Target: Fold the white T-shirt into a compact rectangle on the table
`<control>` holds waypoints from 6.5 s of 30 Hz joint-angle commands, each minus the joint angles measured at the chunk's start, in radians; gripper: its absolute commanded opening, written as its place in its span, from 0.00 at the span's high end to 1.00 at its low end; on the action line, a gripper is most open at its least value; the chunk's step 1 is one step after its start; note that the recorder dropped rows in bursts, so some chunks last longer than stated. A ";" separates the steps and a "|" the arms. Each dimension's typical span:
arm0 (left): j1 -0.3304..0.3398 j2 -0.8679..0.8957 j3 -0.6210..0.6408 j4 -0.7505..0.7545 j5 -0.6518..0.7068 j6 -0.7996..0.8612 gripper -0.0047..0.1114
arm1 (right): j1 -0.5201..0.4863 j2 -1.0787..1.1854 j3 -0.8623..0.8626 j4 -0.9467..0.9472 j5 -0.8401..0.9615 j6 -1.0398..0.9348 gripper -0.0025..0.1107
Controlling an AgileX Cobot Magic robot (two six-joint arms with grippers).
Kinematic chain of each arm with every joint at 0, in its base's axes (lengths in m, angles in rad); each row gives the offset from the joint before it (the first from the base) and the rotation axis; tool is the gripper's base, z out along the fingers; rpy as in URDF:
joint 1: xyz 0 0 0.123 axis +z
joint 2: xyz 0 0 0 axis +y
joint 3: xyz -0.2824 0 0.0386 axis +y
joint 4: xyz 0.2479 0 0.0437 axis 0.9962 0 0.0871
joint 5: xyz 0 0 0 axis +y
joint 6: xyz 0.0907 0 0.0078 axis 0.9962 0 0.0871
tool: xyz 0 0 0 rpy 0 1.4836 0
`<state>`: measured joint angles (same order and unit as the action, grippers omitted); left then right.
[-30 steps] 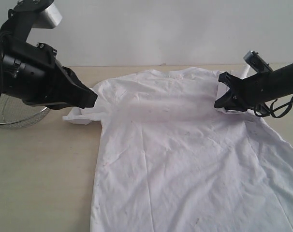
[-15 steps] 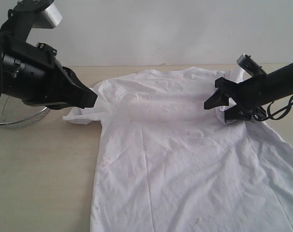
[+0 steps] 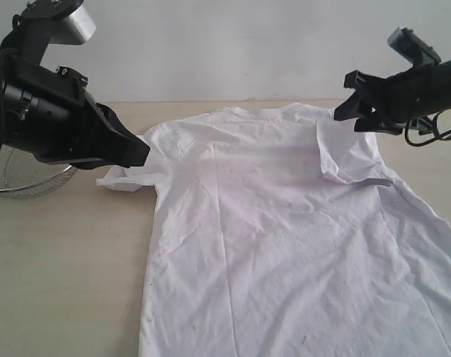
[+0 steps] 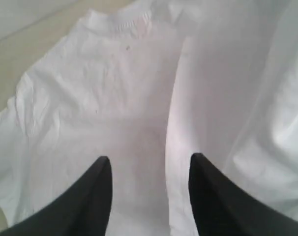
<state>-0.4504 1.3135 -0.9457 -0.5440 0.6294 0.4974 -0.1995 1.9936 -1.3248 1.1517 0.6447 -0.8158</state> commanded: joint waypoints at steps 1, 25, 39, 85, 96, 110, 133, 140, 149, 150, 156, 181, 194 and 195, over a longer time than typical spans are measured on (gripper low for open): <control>0.002 -0.006 0.004 0.003 0.007 -0.004 0.92 | -0.002 -0.037 -0.004 0.002 -0.101 -0.006 0.60; 0.002 0.020 0.004 0.003 0.005 -0.004 0.92 | 0.133 0.126 -0.214 -0.144 -0.178 0.059 0.54; 0.002 0.037 0.004 0.003 0.029 -0.004 0.92 | 0.209 0.242 -0.212 -0.499 -0.371 0.364 0.55; 0.002 0.037 0.004 0.003 0.033 -0.004 0.92 | 0.210 0.165 -0.212 -0.562 -0.279 0.391 0.98; 0.002 0.037 0.004 0.003 0.044 -0.004 0.92 | 0.267 0.201 -0.212 -0.551 -0.267 0.335 0.89; 0.002 0.037 0.004 0.003 0.053 -0.004 0.92 | 0.182 0.070 -0.214 -0.556 -0.302 0.423 0.50; 0.002 0.037 0.004 0.003 0.055 -0.004 0.92 | 0.019 0.351 -0.666 -0.788 0.083 0.584 0.52; 0.002 0.037 0.004 0.003 0.053 -0.004 0.92 | 0.013 0.361 -0.666 -0.730 0.078 0.633 0.52; 0.002 0.037 0.004 0.003 0.056 -0.004 0.92 | 0.013 0.391 -0.664 -0.681 0.003 0.649 0.76; 0.002 0.037 0.004 0.003 0.056 -0.004 0.92 | 0.013 0.391 -0.664 -0.681 0.002 0.649 0.79; 0.002 0.037 0.004 0.003 0.056 -0.004 0.92 | 0.013 0.391 -0.664 -0.681 0.035 0.626 0.79; 0.002 0.037 0.004 0.003 0.059 -0.004 0.92 | 0.011 0.389 -0.693 -0.895 0.020 0.661 0.98; 0.002 0.037 0.004 0.003 0.059 -0.004 0.92 | 0.011 0.389 -0.693 -1.088 -0.052 0.688 0.98; 0.002 0.037 0.004 0.003 0.059 -0.004 0.92 | 0.011 0.389 -0.693 -1.088 -0.062 0.688 0.98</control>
<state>-0.4504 1.3533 -0.9457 -0.5440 0.6837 0.4974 -0.1802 2.3908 -2.0106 0.0863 0.6217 -0.1271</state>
